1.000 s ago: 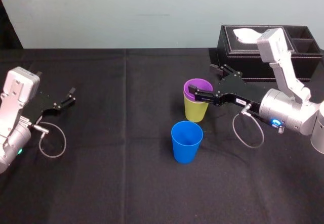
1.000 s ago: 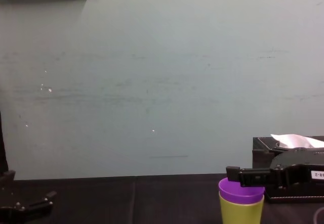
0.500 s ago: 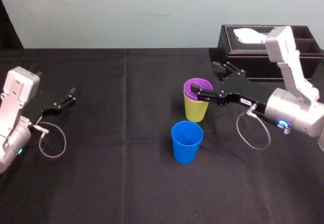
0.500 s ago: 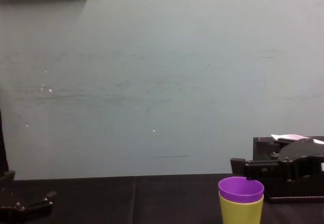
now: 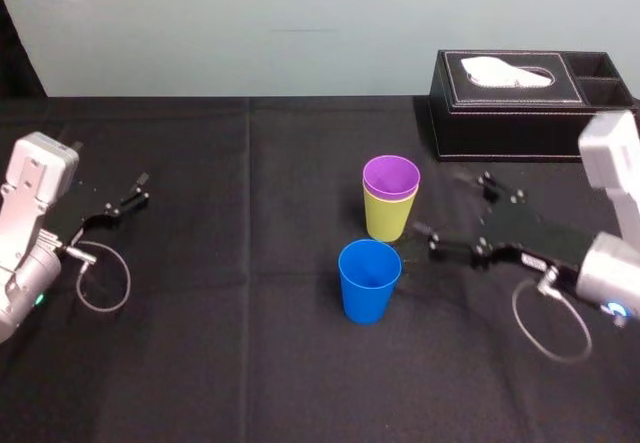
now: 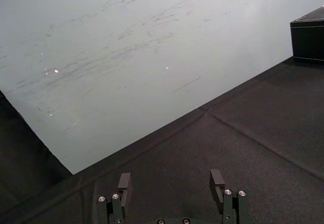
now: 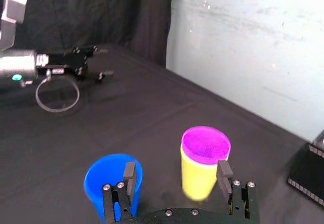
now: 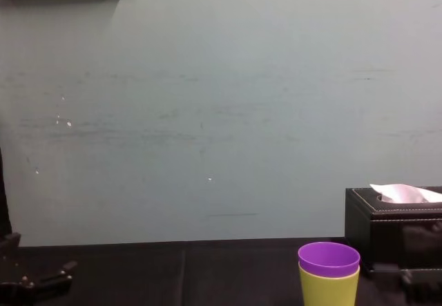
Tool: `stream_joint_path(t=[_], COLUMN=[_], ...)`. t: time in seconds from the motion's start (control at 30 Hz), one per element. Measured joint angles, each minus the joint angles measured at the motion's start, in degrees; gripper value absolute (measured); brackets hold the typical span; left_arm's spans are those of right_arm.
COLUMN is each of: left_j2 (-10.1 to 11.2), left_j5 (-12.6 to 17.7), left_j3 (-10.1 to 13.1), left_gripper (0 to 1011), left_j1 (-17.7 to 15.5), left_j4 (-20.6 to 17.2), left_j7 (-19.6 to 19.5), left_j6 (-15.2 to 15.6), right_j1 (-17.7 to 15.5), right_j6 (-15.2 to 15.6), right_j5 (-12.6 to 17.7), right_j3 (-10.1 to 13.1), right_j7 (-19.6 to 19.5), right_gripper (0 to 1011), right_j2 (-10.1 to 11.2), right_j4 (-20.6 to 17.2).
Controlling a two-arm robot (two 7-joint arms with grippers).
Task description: Stack the three plastic cups sequentially using one hand.
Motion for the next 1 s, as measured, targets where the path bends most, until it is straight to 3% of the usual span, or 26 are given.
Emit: stream_joint_path(t=[0.23,0.43,0.67,1.0], left_j2=[0.0,0.0,0.0,0.0], left_j5=[0.0,0.0,0.0,0.0], left_j3=[0.0,0.0,0.0,0.0], left_gripper=[1011,1011,1012,1011], left_j1=[0.0,0.0,0.0,0.0], left_j4=[0.0,0.0,0.0,0.0], left_j7=[0.0,0.0,0.0,0.0], left_j6=[0.0,0.0,0.0,0.0], right_j1=[-5.8,-8.0,-8.7,-7.3], right_j6=[-3.1,-4.7,-6.0,-6.4], right_j5=[-0.1,-0.7,-1.9,-2.9], right_j3=[1.1,1.2,0.4,-1.7], right_j7=[1.3,2.2,3.0,4.0], right_gripper=[1000,1000,1000,1000], right_j2=[2.6,3.1,2.2,-0.3], right_j4=[-1.0,-0.4,0.6,2.6])
